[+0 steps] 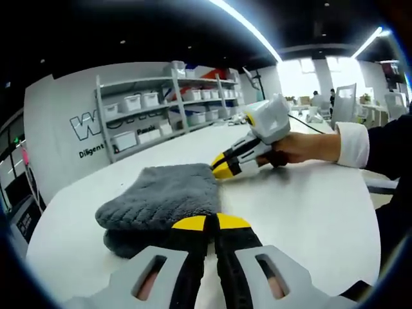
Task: Open the folded towel by lifting each exposed corner and separating the folded layers until the towel lies flat within the target outline without major curled edges
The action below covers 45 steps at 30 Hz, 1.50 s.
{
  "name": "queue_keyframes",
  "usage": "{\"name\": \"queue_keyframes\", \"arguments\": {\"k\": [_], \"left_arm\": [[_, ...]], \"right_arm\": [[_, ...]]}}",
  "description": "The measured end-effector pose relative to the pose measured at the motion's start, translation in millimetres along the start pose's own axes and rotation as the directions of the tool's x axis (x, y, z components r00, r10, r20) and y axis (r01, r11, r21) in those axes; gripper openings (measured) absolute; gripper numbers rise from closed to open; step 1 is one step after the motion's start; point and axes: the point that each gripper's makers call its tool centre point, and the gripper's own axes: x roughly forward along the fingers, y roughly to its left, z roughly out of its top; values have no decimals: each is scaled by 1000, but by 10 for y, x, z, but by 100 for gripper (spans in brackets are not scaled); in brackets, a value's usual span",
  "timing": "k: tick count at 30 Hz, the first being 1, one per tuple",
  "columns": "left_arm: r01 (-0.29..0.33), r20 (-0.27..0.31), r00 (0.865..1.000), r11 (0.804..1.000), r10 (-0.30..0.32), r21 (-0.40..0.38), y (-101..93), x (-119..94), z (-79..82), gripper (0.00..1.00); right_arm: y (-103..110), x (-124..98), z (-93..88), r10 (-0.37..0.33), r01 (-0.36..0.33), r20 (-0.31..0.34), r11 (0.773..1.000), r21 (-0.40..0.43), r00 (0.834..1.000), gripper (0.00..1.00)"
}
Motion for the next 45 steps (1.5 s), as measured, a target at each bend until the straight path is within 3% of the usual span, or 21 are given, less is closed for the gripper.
{"name": "queue_keyframes", "arguments": {"k": [45], "left_arm": [[45,17,999,997,-46,60,-207,-5,18,1]], "right_arm": [[-18,267,92,-62,62,0,997,-45,998,7]]}}
